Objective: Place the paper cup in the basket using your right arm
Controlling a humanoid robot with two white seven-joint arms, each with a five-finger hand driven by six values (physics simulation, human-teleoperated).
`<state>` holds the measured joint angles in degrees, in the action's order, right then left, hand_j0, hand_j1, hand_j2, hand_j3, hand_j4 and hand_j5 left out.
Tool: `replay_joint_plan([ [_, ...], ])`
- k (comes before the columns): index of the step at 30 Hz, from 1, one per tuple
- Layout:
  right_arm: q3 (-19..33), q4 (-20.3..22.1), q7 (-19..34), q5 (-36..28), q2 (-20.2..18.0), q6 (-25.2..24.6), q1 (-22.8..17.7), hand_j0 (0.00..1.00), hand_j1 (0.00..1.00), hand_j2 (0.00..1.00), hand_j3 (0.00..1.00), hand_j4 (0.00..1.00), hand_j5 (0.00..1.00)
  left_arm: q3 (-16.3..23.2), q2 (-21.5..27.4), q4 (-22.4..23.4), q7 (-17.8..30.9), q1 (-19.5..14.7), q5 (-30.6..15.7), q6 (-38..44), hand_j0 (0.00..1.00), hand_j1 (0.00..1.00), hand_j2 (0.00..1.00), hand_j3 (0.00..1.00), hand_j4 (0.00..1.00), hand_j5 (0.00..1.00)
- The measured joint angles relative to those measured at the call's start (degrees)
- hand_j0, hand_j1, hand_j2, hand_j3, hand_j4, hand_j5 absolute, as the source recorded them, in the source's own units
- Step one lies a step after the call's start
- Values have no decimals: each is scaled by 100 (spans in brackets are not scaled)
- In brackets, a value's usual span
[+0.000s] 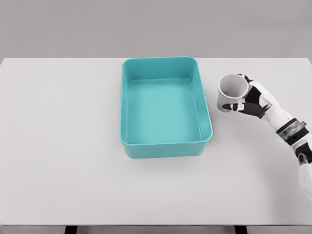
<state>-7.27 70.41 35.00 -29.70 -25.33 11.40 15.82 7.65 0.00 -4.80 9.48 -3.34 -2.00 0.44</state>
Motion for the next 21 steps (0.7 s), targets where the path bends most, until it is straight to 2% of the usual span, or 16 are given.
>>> replay_joint_plan([
  [13,28,694,1,79,-120,-46,26,57,57,57,57,57,57,0,0,0,0,0,0,0,100,100,100,100,100,100],
  [21,13,837,1,310,-145,-18,228,57,57,57,57,57,57,0,0,1,0,9,0,0,100,100,100,100,100,100],
])
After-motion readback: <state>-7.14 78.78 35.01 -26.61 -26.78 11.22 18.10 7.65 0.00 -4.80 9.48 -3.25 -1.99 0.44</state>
